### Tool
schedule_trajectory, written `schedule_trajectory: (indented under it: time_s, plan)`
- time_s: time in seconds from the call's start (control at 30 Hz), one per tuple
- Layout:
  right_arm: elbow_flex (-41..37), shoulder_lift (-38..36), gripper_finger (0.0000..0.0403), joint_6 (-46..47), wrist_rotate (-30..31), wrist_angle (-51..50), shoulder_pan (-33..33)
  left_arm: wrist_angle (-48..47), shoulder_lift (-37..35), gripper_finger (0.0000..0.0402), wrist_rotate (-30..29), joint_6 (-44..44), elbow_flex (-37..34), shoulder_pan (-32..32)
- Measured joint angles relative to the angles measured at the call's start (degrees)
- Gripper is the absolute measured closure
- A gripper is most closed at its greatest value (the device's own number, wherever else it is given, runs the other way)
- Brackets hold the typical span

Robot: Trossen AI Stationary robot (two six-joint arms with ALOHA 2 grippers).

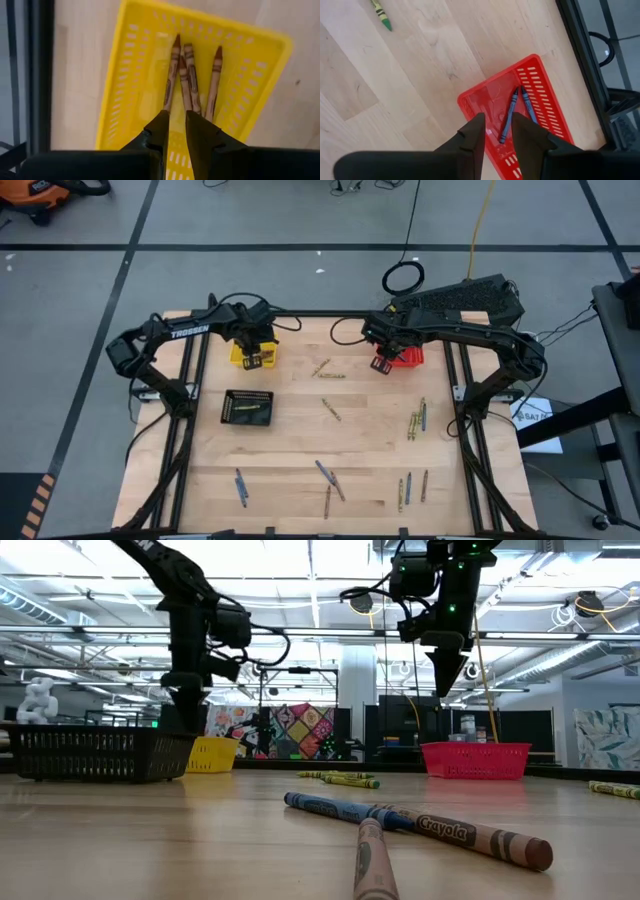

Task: Sort crayons
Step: Put the green crayon into the black bin

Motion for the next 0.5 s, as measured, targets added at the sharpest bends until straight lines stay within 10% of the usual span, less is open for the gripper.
schedule_trajectory:
  time_s: [0.5]
  plan:
    - [0.0, 0.0, 0.0319, 3.8, -3.1, 1.4, 0.7, -7.0, -0.6, 0.0344, 0.0, -1.8, 6.3, -9.3]
